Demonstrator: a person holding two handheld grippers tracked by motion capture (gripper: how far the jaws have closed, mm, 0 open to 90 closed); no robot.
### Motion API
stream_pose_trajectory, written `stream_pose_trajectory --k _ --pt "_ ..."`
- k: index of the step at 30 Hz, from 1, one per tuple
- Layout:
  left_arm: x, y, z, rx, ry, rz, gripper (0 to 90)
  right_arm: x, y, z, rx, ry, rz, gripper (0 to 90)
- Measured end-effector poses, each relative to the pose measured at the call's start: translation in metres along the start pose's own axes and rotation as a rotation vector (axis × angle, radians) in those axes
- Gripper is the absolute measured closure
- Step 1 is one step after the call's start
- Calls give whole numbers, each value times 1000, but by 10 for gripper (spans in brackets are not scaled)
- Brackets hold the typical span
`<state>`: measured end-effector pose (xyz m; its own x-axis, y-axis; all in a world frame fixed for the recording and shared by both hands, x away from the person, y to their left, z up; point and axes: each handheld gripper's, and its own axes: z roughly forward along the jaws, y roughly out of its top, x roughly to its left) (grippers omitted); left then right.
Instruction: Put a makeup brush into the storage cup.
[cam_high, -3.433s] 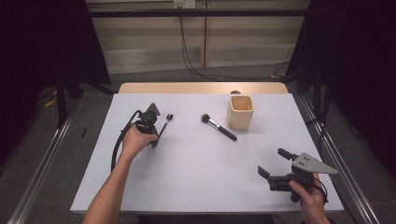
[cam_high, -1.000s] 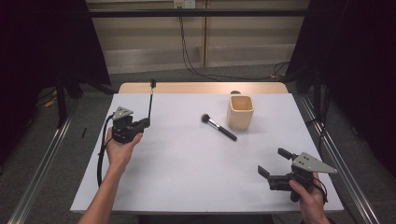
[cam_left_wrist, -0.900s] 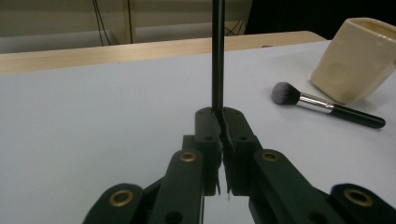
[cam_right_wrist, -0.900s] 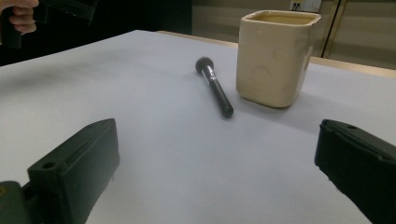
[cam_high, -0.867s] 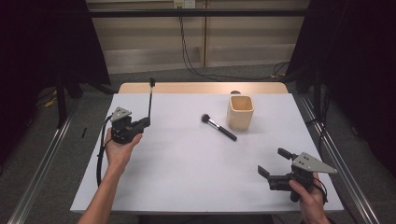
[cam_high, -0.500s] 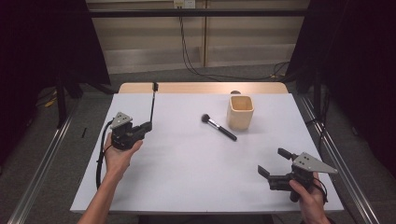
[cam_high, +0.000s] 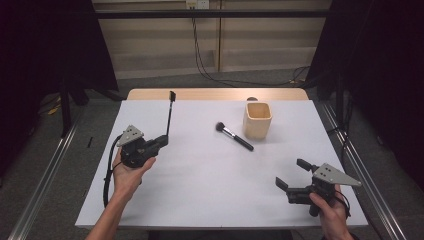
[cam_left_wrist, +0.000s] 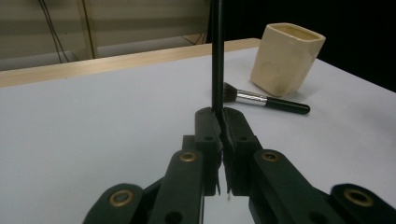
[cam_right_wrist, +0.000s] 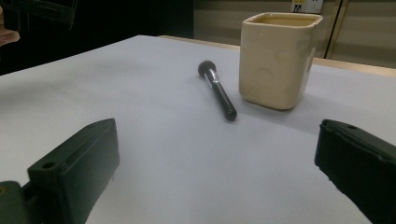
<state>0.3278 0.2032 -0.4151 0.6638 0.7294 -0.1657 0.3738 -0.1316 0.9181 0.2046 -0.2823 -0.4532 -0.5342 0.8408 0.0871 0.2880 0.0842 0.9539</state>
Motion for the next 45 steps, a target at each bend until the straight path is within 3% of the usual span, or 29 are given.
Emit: stream_pose_trajectory --k 3,17,22,27,33,39,45 --pt "-1 -2 -3 -7 -22 -14 858 0 0 1 1 12 -1 0" --pt "-27 -13 -8 -10 -87 15 858 7 -3 3 -4 61 27 0" --pt "-33 -13 -8 -11 -89 17 858 11 0 5 -14 76 33 0" --pt "-42 -16 -2 2 -114 27 858 18 4 7 -32 130 9 0" --pt "-53 -17 4 9 -137 49 858 25 12 15 -29 185 71 0" --pt "-63 -19 8 16 -169 73 858 29 24 24 -42 227 85 0" --pt "-68 -18 12 10 -187 71 858 38 38 40 -47 285 60 0"
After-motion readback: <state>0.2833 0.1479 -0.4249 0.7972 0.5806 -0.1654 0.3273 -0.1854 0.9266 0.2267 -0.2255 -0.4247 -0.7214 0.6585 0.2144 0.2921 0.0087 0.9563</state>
